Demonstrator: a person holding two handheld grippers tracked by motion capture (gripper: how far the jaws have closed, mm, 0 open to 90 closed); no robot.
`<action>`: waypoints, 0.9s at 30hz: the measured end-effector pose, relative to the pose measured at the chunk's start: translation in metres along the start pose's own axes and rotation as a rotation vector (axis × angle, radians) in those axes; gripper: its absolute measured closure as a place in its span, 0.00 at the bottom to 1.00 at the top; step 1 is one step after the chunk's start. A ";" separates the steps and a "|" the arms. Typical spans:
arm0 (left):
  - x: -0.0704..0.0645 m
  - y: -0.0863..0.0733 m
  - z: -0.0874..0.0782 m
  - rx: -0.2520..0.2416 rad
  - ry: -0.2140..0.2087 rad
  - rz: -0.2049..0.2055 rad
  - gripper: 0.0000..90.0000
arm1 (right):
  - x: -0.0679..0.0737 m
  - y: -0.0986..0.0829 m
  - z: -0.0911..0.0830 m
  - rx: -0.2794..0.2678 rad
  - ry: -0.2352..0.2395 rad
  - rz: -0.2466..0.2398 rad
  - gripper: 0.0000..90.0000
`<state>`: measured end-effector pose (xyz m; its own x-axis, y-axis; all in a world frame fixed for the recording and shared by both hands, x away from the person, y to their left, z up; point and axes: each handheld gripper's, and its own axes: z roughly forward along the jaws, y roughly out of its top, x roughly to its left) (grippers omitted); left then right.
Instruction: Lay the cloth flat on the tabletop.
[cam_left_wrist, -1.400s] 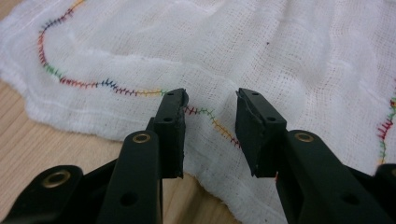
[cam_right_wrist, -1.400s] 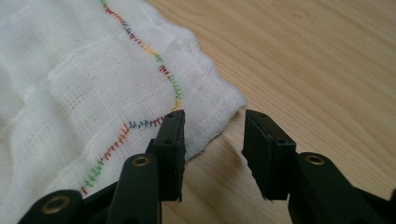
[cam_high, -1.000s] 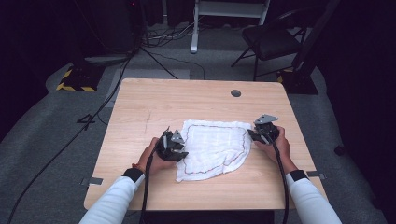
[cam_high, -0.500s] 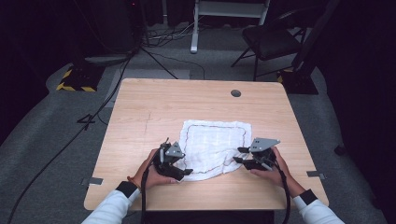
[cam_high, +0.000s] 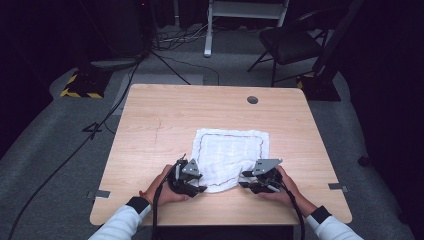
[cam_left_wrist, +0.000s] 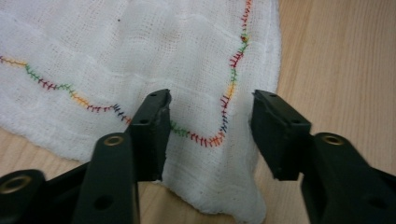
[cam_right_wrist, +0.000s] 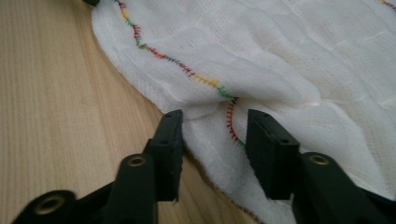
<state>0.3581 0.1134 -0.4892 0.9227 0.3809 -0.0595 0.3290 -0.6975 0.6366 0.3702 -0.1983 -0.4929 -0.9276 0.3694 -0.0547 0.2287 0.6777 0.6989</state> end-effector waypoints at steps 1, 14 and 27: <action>0.001 0.000 0.000 -0.004 0.000 -0.003 0.62 | 0.000 0.000 -0.001 0.004 -0.008 -0.001 0.77; 0.005 0.001 -0.021 -0.051 0.024 0.004 0.91 | -0.004 -0.006 -0.045 -0.048 -0.027 -0.010 0.98; -0.017 0.002 -0.022 -0.043 -0.055 0.044 0.91 | 0.001 -0.041 -0.098 -0.087 -0.032 0.056 0.99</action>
<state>0.3389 0.1195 -0.4701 0.9463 0.3153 -0.0720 0.2796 -0.6857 0.6721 0.3305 -0.2881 -0.4514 -0.9039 0.4262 -0.0356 0.2521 0.5981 0.7607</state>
